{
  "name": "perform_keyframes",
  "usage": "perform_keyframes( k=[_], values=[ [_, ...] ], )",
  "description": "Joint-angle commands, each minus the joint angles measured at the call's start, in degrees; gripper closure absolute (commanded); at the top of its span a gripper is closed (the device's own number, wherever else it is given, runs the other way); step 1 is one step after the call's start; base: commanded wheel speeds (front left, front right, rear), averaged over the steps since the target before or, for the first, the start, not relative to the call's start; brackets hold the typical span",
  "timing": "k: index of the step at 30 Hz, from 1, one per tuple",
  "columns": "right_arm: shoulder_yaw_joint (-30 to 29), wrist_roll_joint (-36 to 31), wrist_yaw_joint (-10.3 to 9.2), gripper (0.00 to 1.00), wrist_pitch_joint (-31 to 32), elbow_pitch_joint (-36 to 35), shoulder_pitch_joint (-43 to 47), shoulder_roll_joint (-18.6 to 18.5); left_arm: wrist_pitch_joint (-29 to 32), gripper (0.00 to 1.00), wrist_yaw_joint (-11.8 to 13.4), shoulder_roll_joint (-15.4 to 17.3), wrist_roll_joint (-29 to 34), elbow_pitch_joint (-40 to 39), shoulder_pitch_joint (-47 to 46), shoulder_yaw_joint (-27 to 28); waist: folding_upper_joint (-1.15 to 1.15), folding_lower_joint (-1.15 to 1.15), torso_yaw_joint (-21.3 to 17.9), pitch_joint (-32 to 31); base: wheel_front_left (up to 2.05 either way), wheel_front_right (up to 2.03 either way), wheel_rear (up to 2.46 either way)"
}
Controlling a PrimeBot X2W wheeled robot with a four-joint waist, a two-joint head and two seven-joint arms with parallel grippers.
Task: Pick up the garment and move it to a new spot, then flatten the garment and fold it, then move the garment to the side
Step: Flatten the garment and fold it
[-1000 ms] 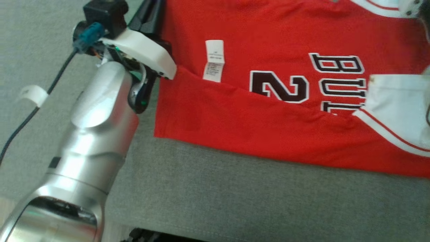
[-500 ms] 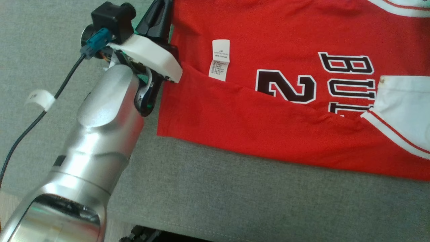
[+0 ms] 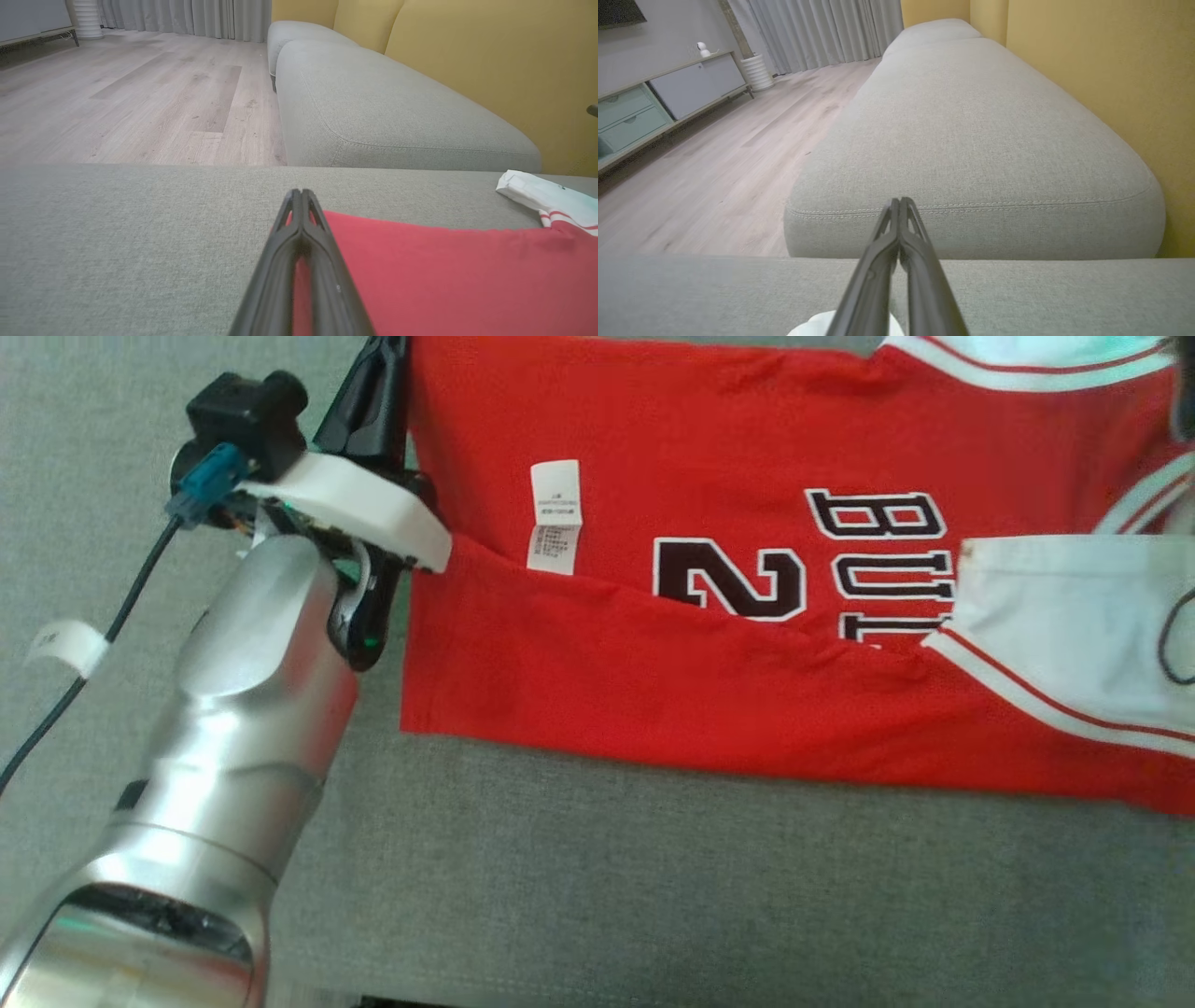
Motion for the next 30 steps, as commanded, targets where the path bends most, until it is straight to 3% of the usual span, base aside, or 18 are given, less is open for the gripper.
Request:
perform_keyframes(
  k=[1, 2, 3, 4, 11, 19, 24, 25, 26, 27, 30],
  values=[
    [0.74, 0.55, -0.04, 1.0, 0.03, -1.92, 0.92, 1.04, -0.54, 1.0, 0.47, 2.74, -0.02, -1.12, -0.27, 1.95, 0.0, 0.01, -0.79, -0.67, 0.0, 0.0, 0.0],
    [1.41, 1.21, -0.04, 1.0, 0.63, -2.17, 1.33, 1.0, -0.65, 1.0, 0.69, 3.04, -0.04, -1.03, -0.11, 2.21, 0.0, 0.01, -1.18, -0.79, 0.0, 0.0, 0.0],
    [2.16, 1.78, -0.04, 0.54, 1.54, -2.22, 1.84, 0.91, -0.74, 1.0, 0.81, 3.27, -0.07, -0.93, 0.11, 2.43, 0.0, 0.01, -1.49, -1.02, 0.0, 0.0, 0.0],
    [2.95, 2.47, -0.04, 0.0, 2.56, -2.4, 2.34, 0.92, -0.81, 1.0, 0.84, 3.44, -0.12, -0.81, 0.36, 2.6, 0.0, 0.01, -1.72, -1.21, 0.0, 0.0, 0.0],
    [9.12, 6.43, -0.04, 0.0, 9.97, -5.37, 2.01, -1.8, -1.02, 1.0, 1.09, 3.38, 0.14, -0.99, -0.09, 2.62, 0.0, 0.01, -1.4, 0.49, 0.0, 0.0, 0.0],
    [13.41, 8.82, -0.04, 0.0, 18.78, -5.39, -1.98, -5.42, -1.1, 1.0, 0.88, 1.12, 0.88, -2.22, -2.44, 1.01, 0.0, 0.01, 2.08, 4.3, 0.0, 0.0, 0.0],
    [15.75, 10.7, -0.04, 0.0, 25.86, -3.63, -2.61, -5.61, -1.15, 1.0, 0.65, -0.14, 0.9, -1.99, -2.97, -0.03, 0.0, 0.01, 3.84, 5.33, 0.0, 0.0, 0.0],
    [15.97, 11.05, -0.04, 0.56, 26.73, -3.36, -2.54, -5.73, -1.16, 1.0, 0.61, -0.25, 0.85, -1.88, -2.94, -0.11, 0.0, 0.01, 3.95, 5.34, 0.0, 0.0, 0.0],
    [16.12, 11.36, -0.04, 1.0, 27.36, -3.15, -2.51, -5.83, -1.16, 1.0, 0.58, -0.32, 0.78, -1.75, -2.91, -0.14, 0.0, 0.01, 3.99, 5.35, 0.0, 0.0, 0.0],
    [16.3, 11.21, -0.04, 1.0, 26.9, -3.29, -2.71, -6.17, -1.17, 1.0, 0.55, -0.33, 0.71, -1.62, -2.89, -0.13, 0.0, 0.01, 3.96, 5.36, 0.0, 0.0, 0.0],
    [14.87, 9.45, -0.04, 1.0, 17.91, -4.54, -4.68, -7.54, -1.2, 1.0, 0.56, 0.07, 0.53, -1.3, -2.94, 0.35, 0.0, 0.01, 3.45, 5.29, 0.0, 0.0, 0.0]
  ],
)
